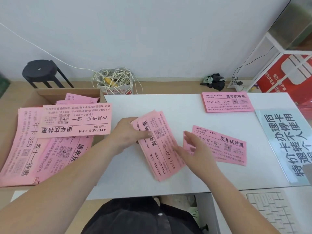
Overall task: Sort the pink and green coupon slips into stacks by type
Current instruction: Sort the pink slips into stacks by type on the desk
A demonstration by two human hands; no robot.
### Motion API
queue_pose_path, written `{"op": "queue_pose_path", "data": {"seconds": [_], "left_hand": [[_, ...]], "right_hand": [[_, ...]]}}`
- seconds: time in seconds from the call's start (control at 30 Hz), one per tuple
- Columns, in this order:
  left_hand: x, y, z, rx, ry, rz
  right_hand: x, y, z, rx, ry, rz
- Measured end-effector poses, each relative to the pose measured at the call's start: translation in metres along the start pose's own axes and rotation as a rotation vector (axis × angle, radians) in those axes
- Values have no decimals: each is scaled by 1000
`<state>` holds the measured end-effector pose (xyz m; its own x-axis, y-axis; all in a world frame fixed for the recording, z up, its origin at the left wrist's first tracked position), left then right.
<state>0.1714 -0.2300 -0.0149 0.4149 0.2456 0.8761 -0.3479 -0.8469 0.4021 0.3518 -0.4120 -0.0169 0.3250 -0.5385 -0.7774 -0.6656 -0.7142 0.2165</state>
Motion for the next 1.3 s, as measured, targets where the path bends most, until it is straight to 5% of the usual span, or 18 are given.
{"op": "queue_pose_path", "data": {"seconds": [0.23,0.47,0.73,0.93,1.17,1.3], "left_hand": [[19,7,1,-28,319,-73],[-5,6,4,-1,153,-118],[17,10,28,-50,286,-129],[21,4,18,-96,222,-121],[34,15,38,-191,66,-76],[34,24,44,-166,82,-86]], "right_hand": [[-18,-17,11,-202,-577,359],[2,-24,7,-46,-560,408],[0,-18,8,-74,-737,419],[13,-22,-10,98,-732,458],[-3,-18,7,6,-711,439],[-9,-14,14,94,-787,460]]}}
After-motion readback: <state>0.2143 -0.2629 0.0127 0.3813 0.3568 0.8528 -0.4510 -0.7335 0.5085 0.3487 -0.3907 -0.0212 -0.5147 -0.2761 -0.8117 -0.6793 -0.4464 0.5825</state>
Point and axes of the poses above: each hand's wrist, its own y-axis away from the middle knuckle, its own z-axis out of the palm, x = y × z, the point moved 1 cm from there along -y, towards the middle knuckle, and after that the axes turned 11 degrees about x, right-handed, at the moved point
